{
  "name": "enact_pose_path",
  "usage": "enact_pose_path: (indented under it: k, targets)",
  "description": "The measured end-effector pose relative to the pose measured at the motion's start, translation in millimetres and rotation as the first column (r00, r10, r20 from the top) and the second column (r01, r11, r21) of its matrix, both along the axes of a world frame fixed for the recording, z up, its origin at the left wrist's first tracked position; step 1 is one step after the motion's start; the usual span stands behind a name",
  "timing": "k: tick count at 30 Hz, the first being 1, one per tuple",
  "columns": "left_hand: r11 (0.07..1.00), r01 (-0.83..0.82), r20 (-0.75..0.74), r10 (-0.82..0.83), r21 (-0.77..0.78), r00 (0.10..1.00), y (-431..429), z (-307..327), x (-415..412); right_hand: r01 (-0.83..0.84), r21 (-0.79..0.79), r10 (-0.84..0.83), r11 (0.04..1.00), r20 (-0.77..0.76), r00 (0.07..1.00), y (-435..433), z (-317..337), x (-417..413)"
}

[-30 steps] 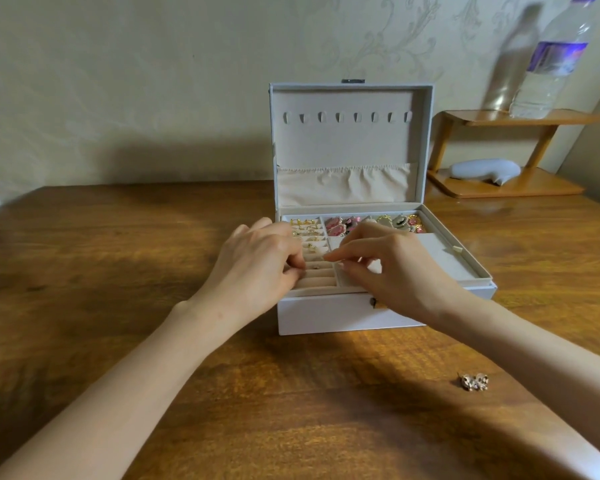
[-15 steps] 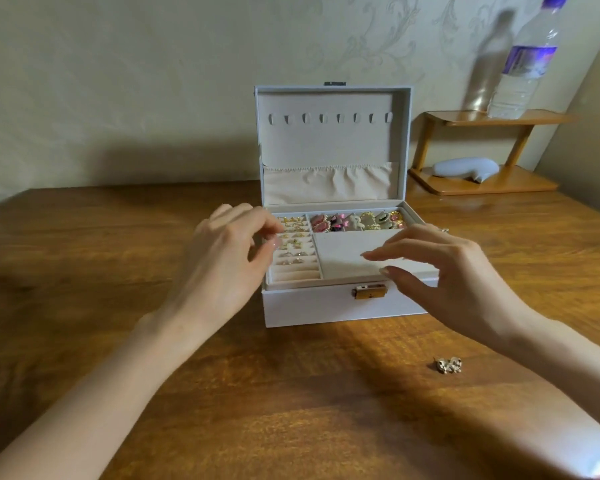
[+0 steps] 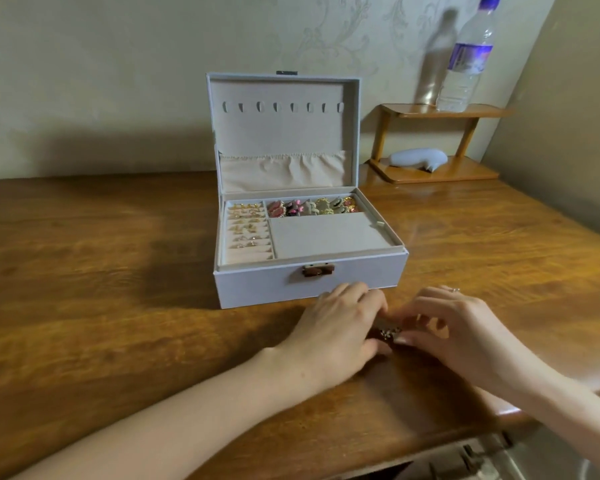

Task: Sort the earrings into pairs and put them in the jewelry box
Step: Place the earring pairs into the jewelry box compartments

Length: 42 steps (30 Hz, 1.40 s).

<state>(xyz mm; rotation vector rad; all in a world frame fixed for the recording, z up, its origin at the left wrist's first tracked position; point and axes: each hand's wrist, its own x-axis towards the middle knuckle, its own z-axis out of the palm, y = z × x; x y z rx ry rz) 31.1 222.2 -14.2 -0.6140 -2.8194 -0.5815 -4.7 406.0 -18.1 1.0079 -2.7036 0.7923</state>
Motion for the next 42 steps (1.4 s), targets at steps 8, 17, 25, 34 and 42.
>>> enact_pose_path:
  k: [8, 17, 25, 34, 42]
  targets:
    - [0.999, 0.024, 0.001, -0.024, 0.031, 1.000, 4, -2, -7, 0.010, -0.098, -0.001, 0.995, 0.091, 0.996, -9, -1, -2]
    - [0.986, -0.002, -0.074, 0.014, 0.165, 0.997, -37, 14, 16, -0.078, 0.002, 0.077, 0.997, 0.110, 0.991, -30, 5, 0]
    - [0.891, -0.353, -0.039, 0.379, 0.285, 0.924, -121, 59, 3, -0.092, 0.029, 0.085, 0.995, 0.200, 0.976, -50, 22, 4]
    - [0.879, -0.466, 0.151, 0.450, 0.097, 0.880, -136, 59, -19, -0.081, -0.317, 0.171, 0.945, 0.269, 0.948, -122, 78, -20]
    - [0.895, -0.435, 0.175, 0.414, 0.104, 0.893, -137, 55, -20, -0.010, -0.282, 0.123, 0.959, 0.385, 0.914, -164, 60, -45]
